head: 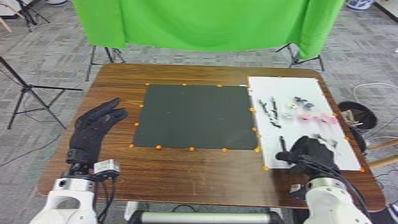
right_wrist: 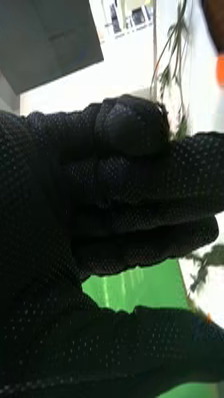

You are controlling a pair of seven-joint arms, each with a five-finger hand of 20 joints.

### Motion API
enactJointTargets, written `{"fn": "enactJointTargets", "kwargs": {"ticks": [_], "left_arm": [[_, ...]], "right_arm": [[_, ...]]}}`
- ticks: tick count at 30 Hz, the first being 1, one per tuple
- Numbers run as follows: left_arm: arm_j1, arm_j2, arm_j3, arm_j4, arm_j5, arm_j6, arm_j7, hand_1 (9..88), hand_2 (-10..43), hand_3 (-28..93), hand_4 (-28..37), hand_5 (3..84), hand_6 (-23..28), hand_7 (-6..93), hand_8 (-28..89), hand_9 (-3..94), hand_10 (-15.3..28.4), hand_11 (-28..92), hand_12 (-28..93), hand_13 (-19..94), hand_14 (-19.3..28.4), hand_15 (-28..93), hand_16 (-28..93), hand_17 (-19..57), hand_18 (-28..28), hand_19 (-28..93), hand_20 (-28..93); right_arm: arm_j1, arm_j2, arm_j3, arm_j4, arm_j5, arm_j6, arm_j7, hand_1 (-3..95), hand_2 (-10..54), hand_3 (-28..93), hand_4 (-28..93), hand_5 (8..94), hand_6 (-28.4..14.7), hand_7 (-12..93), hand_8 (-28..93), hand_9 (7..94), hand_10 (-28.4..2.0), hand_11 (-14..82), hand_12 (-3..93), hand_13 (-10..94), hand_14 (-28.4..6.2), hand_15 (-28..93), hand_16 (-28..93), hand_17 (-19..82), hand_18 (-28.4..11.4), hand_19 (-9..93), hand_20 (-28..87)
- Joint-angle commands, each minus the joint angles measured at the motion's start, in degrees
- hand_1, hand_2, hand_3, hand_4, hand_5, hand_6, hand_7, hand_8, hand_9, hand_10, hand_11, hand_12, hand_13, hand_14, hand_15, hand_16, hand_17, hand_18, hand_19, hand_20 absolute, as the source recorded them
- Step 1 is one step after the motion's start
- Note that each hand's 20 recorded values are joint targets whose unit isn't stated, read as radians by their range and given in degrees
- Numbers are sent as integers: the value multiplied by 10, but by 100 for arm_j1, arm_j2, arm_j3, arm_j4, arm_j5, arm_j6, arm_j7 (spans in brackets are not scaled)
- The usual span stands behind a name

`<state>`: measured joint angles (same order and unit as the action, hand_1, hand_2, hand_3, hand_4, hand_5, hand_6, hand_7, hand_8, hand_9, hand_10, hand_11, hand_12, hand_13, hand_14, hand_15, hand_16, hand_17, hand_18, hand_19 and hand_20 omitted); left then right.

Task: Arrange flowers

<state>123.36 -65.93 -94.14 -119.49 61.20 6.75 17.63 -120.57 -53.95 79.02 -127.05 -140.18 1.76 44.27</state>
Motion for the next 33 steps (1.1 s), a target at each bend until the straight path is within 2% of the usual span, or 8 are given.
{"fn": "enactJointTargets", "kwargs": {"ticks": [1, 10, 11, 13, 14, 16, 25, 33], "left_arm": [[90, -49, 8, -22, -47, -71, -58, 327, -89, 669, -204, 497, 42, 116, -73, 494, 145, 209, 93, 420, 162, 223, -39, 152, 119, 122, 195], [93, -62, -4, -20, -45, -107, -84, 329, -88, 667, -201, 497, 42, 116, -73, 494, 146, 208, 92, 420, 162, 223, -39, 152, 119, 123, 195], [107, -71, -2, -30, -42, -97, -83, 329, -88, 667, -201, 497, 42, 116, -73, 494, 146, 208, 92, 420, 162, 223, -39, 152, 119, 123, 195], [83, -70, 1, -19, -45, -129, -104, 330, -88, 666, -200, 496, 44, 115, -73, 494, 146, 208, 93, 420, 162, 223, -39, 152, 119, 123, 194], [87, -71, 1, -18, -39, -137, -106, 330, -88, 666, -200, 497, 44, 114, -73, 494, 146, 208, 93, 420, 162, 223, -39, 152, 119, 123, 194], [84, -77, 5, -18, -40, -138, -116, 330, -88, 665, -199, 497, 44, 114, -73, 494, 146, 207, 92, 420, 162, 223, -39, 152, 119, 123, 194], [98, -113, 5, -20, -39, -171, -144, 333, -90, 666, -197, 495, 43, 113, -72, 494, 146, 208, 93, 420, 161, 222, -39, 153, 119, 123, 193], [79, -98, 5, -22, -83, -160, -130, 334, -90, 665, -193, 495, 45, 112, -72, 494, 146, 209, 93, 420, 161, 222, -38, 153, 119, 122, 193]], "right_arm": [[40, -95, -235, 260, -173, 31, 206, 359, -95, 669, -180, 706, -47, 165, -80, 799, -159, 186, 180, 863, -57, 428, 250, 629, -82, 828, 296], [248, -227, -462, 417, 85, 40, 353, 432, -95, 669, -167, 736, -42, 173, -82, 881, -141, 216, 186, 936, -35, 401, 269, 704, -51, 834, 261], [257, -231, -447, 409, 229, 1, 369, 440, -95, 668, -167, 739, -43, 173, -67, 884, -140, 217, 187, 937, -34, 406, 263, 706, -51, 834, 259], [248, -250, -411, 410, 446, -40, 417, 507, -95, 608, -145, 752, -49, 163, 67, 907, -129, 186, 244, 937, -32, 435, 230, 724, -43, 828, 253], [234, -254, -391, 395, 584, -65, 455, 551, -95, 555, -116, 761, -51, 159, 99, 920, -123, 170, 265, 937, -29, 447, 217, 731, -41, 823, 255], [205, -265, -374, 411, 646, -59, 470, 593, -95, 532, -86, 775, -52, 158, 123, 933, -114, 158, 290, 937, -26, 465, 197, 745, -37, 815, 258], [209, -280, -481, 631, 754, 133, 389, 640, -95, 564, -70, 812, -49, 183, 145, 937, -96, 230, 301, 937, -14, 530, 167, 774, -29, 818, 289], [271, -35, -425, 532, 777, 740, 154, 632, -95, 581, -15, 820, -58, 213, 158, 937, -100, 265, 322, 937, -7, 569, 171, 785, -23, 822, 341]]}}
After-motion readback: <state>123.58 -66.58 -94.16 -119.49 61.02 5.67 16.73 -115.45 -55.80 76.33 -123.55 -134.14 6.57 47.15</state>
